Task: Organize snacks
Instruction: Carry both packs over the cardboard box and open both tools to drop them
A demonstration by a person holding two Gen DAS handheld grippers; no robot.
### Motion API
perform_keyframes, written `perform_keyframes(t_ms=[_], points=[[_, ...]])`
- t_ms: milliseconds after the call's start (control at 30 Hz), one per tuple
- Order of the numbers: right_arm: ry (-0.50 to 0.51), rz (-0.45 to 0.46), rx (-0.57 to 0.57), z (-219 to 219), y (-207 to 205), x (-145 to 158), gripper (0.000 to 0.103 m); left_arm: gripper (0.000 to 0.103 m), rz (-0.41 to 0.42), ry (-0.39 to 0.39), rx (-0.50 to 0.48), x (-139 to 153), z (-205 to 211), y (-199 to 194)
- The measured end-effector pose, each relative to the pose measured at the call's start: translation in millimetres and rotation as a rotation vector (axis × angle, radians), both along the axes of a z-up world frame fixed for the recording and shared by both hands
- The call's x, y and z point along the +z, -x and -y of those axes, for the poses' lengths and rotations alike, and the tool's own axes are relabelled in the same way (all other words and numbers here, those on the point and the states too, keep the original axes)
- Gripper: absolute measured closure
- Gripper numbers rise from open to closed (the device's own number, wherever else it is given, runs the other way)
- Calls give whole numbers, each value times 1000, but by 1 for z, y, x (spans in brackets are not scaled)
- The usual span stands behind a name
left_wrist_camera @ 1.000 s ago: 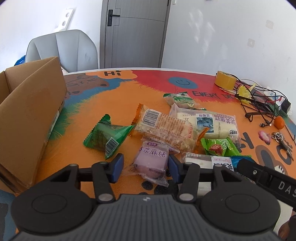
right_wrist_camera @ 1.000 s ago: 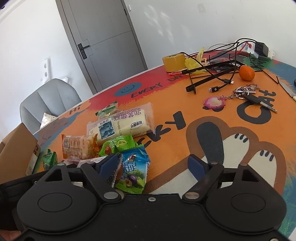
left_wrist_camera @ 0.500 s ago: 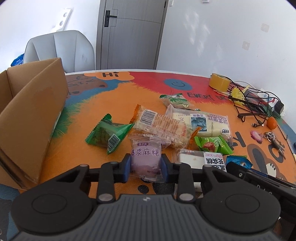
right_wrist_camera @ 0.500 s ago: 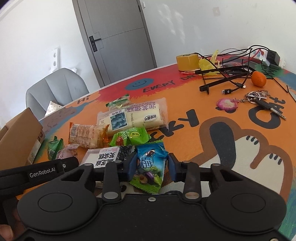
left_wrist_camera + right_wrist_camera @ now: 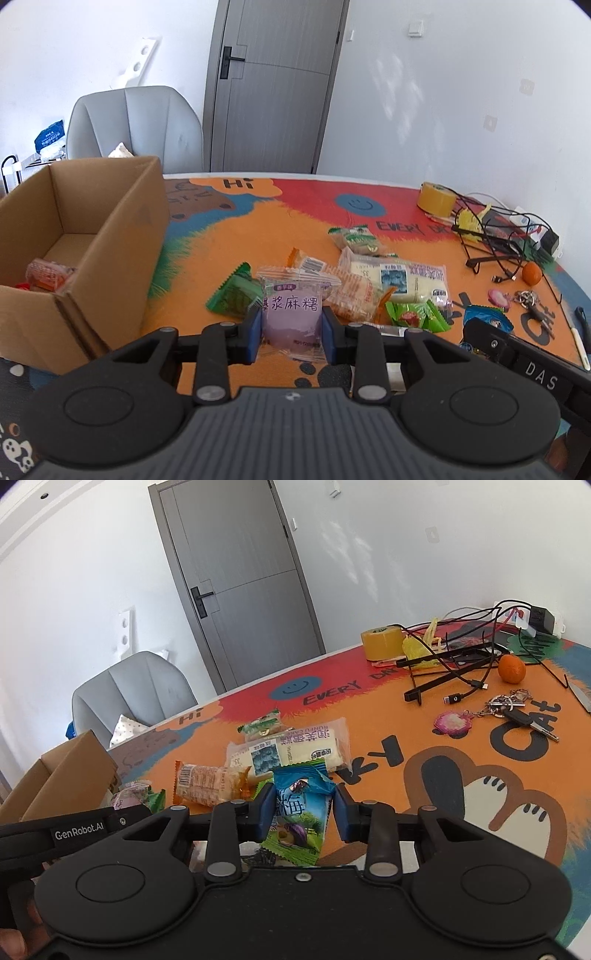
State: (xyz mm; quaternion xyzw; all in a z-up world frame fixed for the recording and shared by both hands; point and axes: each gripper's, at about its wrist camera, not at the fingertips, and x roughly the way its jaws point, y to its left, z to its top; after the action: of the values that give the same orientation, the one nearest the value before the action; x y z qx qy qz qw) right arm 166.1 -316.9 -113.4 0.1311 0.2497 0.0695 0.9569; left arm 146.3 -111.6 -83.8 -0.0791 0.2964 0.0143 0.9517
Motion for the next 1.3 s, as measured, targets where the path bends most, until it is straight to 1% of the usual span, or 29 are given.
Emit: perform_keyframes(t_ms=[567,933,1300], points=[[-18,83,87,-47,6,30,70,71,117,15,90,40,-52,33],[-17,108,138,-80,5,39,70,71,148,17,145,49,-84,45],[-9,124,199,-111,-1,44,70,71,154,37,223,49,-123,46]])
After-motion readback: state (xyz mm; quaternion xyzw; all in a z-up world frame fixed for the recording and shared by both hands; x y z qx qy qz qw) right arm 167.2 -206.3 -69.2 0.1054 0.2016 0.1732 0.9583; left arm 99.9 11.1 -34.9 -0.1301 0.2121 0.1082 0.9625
